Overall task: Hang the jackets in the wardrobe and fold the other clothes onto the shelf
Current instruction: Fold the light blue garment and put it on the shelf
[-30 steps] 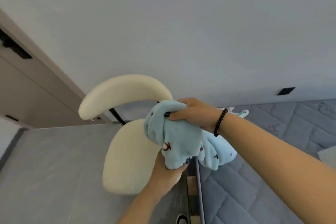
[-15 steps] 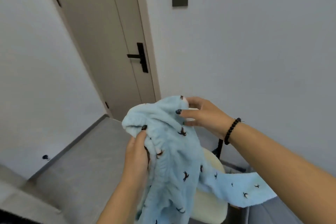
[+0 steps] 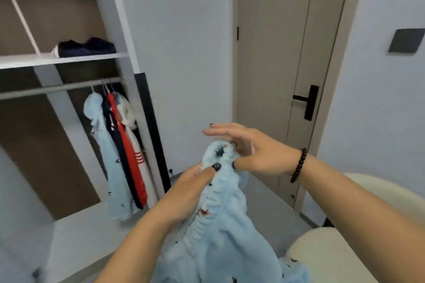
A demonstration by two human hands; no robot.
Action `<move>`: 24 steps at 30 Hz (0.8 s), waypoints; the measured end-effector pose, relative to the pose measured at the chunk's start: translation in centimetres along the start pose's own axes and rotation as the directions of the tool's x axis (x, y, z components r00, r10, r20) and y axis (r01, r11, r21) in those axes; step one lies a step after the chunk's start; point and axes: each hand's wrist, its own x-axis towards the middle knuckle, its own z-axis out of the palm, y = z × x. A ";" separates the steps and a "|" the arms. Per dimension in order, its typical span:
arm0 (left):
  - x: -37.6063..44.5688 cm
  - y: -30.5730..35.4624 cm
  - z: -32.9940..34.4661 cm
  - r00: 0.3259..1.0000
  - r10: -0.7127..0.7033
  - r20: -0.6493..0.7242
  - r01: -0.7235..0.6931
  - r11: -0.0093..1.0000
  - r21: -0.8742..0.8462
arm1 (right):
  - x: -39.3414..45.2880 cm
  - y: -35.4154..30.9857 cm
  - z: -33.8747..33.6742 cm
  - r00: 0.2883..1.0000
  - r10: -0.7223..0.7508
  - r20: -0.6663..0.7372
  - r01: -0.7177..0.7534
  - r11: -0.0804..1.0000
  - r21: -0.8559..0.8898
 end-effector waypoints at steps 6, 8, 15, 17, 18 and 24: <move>-6.6 1.4 -9.4 0.992 -0.009 -0.129 0.016 0.999 0.050 | 7.5 -2.5 6.5 0.986 -0.090 0.138 0.076 0.992 0.099; -8.0 1.5 -11.7 0.978 0.011 -0.207 0.009 0.995 0.098 | 9.7 -3.5 8.1 0.987 -0.152 0.050 0.150 0.988 0.041; -12.0 -1.5 -16.1 0.888 0.349 -0.300 -0.011 0.669 0.744 | 16.4 -7.0 10.1 0.921 -0.297 0.251 0.367 0.877 -0.311; -12.7 -2.9 -16.4 0.850 0.420 -0.317 0.045 0.543 0.839 | 17.7 -8.1 10.1 0.900 -0.300 0.317 0.401 0.853 -0.334; -12.9 -3.9 -16.5 0.834 0.424 -0.353 0.091 0.525 0.846 | 18.3 -8.6 10.1 0.884 -0.314 0.345 0.434 0.827 -0.358; -11.9 -9.1 -13.6 0.702 0.212 -0.680 0.429 0.636 0.642 | 21.0 -10.1 10.8 0.859 -0.338 0.383 0.506 0.670 -0.543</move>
